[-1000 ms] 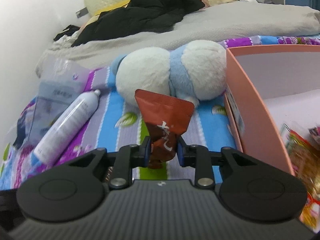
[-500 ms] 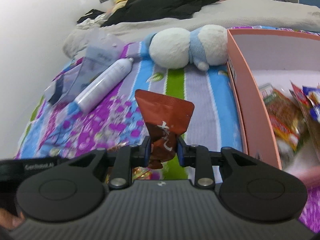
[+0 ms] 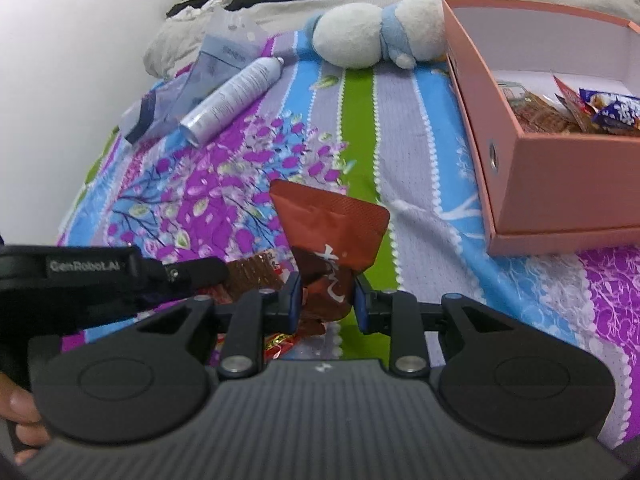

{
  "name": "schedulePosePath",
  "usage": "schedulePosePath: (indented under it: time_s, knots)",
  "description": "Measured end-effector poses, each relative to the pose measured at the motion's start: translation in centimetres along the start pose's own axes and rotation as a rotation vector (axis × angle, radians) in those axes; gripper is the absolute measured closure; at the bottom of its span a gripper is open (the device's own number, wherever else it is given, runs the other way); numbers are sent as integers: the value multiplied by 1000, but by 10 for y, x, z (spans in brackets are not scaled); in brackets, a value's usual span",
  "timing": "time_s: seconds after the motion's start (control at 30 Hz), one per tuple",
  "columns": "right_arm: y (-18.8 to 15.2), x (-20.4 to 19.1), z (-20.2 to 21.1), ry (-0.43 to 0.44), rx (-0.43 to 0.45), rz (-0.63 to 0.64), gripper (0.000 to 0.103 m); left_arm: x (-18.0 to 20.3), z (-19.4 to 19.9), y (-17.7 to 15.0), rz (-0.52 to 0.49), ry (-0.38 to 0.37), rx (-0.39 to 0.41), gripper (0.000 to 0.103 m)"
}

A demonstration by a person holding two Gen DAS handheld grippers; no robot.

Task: Organize snacks
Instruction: 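Lift the brown-red pack with left gripper while right gripper lifts the foil bag, then carry both held snacks over the open pink box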

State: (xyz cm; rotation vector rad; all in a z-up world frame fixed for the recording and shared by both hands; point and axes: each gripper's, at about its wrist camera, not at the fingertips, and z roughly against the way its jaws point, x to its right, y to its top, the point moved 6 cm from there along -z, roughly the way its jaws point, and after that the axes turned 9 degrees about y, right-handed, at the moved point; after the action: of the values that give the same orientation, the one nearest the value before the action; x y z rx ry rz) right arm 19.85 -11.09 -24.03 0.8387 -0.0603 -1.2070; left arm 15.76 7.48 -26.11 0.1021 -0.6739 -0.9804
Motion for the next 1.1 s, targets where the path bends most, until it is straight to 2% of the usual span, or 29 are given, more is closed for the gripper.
schedulePosePath:
  time_s: [0.1, 0.23, 0.53, 0.63, 0.7, 0.77, 0.83, 1.1]
  knots:
    - [-5, 3, -1, -3, -6, -2, 73, -2, -9, -5, 30, -44, -58, 77]
    - [-8, 6, 1, -2, -2, -5, 73, 1, -16, -11, 17, -29, -81, 53]
    - [-11, 14, 2, -2, -4, -30, 73, 7, -28, -19, -37, 24, -89, 53]
    - [-11, 17, 2, -5, -4, -40, 73, 7, -30, -20, -42, 52, -73, 55]
    - [-11, 20, 3, -6, -3, -51, 73, 7, -30, -20, -56, 73, -57, 63]
    - [-12, 22, 4, -8, -1, -56, 73, 9, -31, -21, -81, 95, -46, 76]
    - [-12, 24, 4, -4, -1, -65, 73, 11, -31, -22, -102, 120, -31, 84]
    - [-11, 22, 13, -8, 11, -43, 73, 25, -14, -20, -191, 159, 16, 90]
